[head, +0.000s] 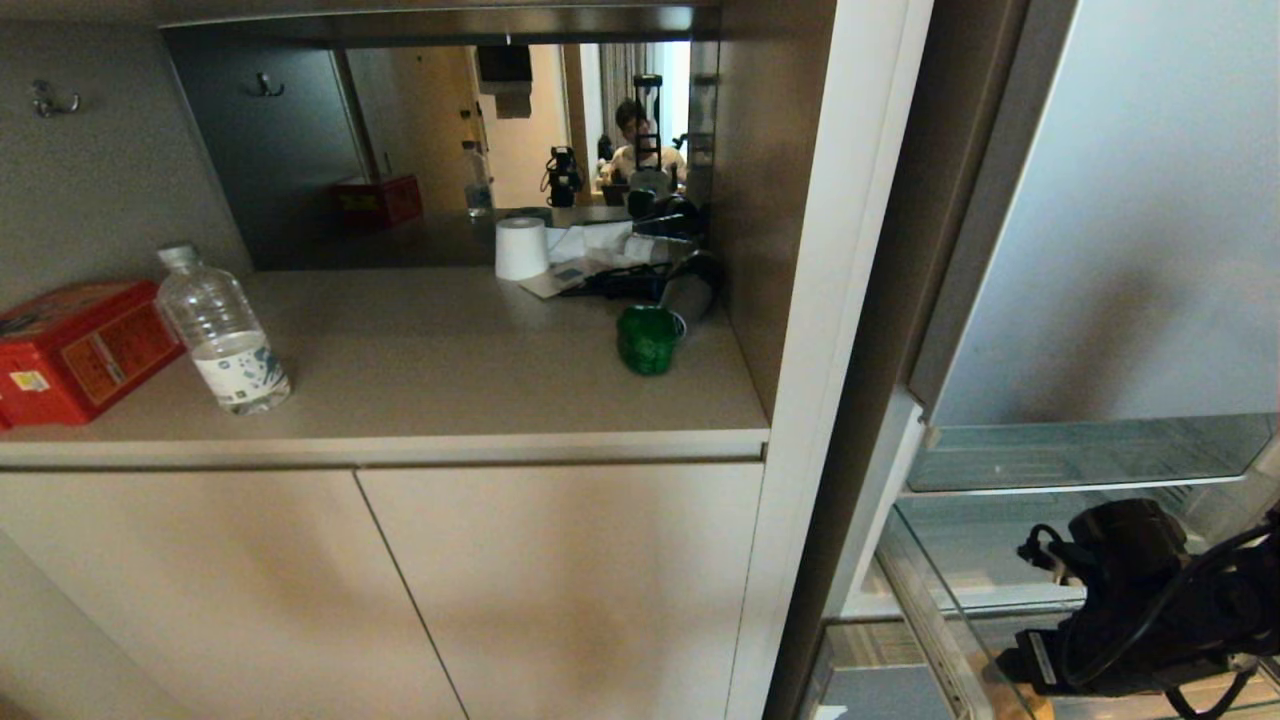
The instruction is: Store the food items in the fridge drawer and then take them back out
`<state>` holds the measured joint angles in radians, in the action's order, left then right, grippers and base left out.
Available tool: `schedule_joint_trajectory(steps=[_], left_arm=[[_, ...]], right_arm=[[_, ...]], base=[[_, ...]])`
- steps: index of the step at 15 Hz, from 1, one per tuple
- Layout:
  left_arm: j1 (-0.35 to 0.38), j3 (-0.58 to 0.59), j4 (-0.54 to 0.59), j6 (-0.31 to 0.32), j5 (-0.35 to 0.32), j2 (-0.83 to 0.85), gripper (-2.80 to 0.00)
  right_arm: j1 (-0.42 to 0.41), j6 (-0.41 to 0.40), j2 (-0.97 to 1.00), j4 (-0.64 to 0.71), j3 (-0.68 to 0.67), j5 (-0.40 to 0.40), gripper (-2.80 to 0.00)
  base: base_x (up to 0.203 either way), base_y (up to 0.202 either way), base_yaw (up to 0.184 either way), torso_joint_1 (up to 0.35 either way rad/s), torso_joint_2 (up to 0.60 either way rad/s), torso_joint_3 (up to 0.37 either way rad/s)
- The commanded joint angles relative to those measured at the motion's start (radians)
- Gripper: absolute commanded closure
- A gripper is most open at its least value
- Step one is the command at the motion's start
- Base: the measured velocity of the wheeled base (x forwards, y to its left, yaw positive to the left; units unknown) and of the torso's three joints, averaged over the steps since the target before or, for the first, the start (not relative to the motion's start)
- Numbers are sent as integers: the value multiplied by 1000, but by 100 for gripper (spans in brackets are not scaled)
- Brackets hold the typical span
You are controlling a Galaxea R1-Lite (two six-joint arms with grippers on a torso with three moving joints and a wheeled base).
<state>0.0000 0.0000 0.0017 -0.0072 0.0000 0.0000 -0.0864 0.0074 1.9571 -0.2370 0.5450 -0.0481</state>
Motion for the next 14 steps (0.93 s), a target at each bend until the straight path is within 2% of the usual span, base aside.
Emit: schedule_joint_trajectory(steps=[1,14], left_arm=[[0,0,0,0,0,0,0],[0,0,0,0,0,0,0]], right_arm=[[-21,-3,45,-27,-8,-1,-280],[-69,-17,146,-111,9,5,-280]], base=[[0,0,0,0,0,0],[0,0,0,0,0,0]])
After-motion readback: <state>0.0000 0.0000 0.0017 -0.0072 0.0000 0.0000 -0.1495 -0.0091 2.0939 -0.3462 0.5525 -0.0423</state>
